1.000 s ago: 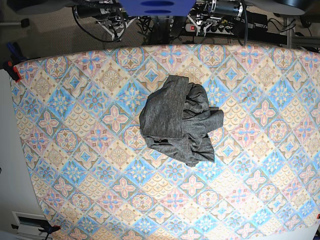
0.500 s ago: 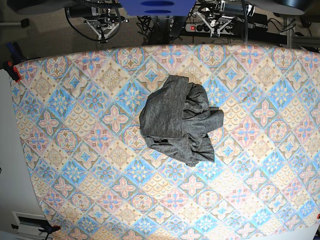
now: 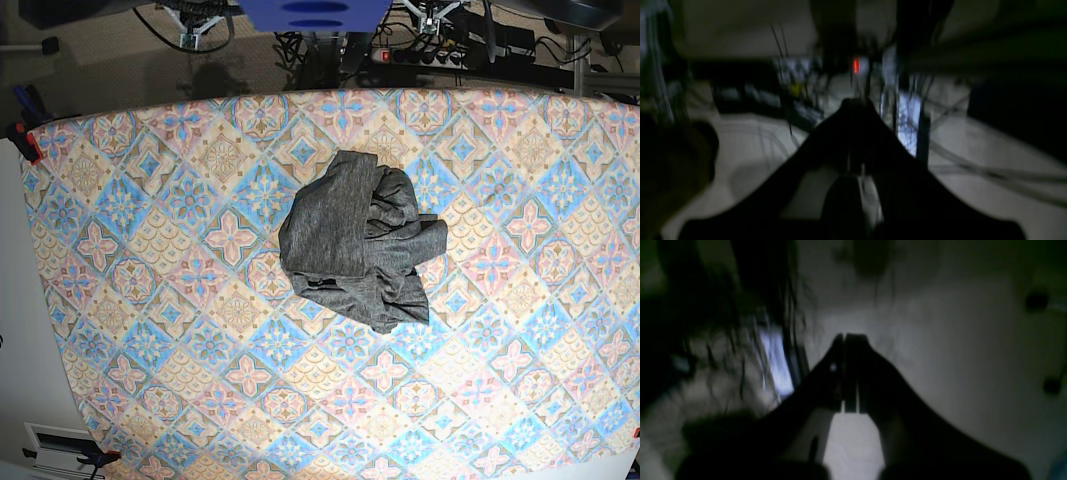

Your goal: Layout the t-shirt on the table in an organized manner, then fold the t-shirt properly

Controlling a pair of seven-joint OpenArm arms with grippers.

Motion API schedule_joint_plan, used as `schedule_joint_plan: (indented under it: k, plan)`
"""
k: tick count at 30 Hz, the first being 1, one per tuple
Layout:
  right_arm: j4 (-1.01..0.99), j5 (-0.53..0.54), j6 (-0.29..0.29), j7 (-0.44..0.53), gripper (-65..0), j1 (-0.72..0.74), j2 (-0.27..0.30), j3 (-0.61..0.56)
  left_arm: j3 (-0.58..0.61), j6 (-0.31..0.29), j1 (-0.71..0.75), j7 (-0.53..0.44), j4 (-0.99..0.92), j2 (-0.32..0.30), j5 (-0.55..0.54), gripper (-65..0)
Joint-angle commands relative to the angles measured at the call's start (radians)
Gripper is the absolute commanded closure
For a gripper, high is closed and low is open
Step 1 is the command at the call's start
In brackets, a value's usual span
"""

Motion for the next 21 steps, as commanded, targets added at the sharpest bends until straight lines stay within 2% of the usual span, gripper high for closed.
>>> schedule_joint_plan:
  k: [1,3,7,11,13,16,21]
  plan:
    - [-0.006,0.007,-0.001,0.038,0.0,-0.026,0.006,0.003,-0.002,0.002,0.022,-0.062,-0.002,-0.004,-0.006,0.0]
    - [-0.006,0.007,-0.001,0.114,0.0,-0.049,0.006,0.003,-0.002,0.002,0.034,-0.179,-0.002,-0.022,-0.006,0.0]
    - [-0.006,0.007,-0.001,0.278,0.0,-0.095,0.006,0.013,-0.002,0.002,0.057,-0.169,0.045,-0.041,-0.007,0.0]
    - [-0.006,0.007,-0.001,0.461,0.0,-0.140,0.006,0.127,-0.003,0.002,0.133,-0.174,0.166,-0.045,-0.010,0.0]
    - [-0.006,0.007,-0.001,0.576,0.0,-0.157,0.006,0.184,-0.005,0.002,0.203,-0.175,0.312,-0.045,-0.010,0.0]
    - [0.041,0.006,-0.001,0.573,0.0,-0.192,0.006,0.216,-0.029,0.002,0.344,-0.174,0.596,-0.039,-0.010,0.0]
    - [0.179,0.006,-0.001,0.581,0.0,-0.252,0.006,0.220,-0.062,0.002,0.490,-0.171,0.938,-0.036,-0.010,0.0]
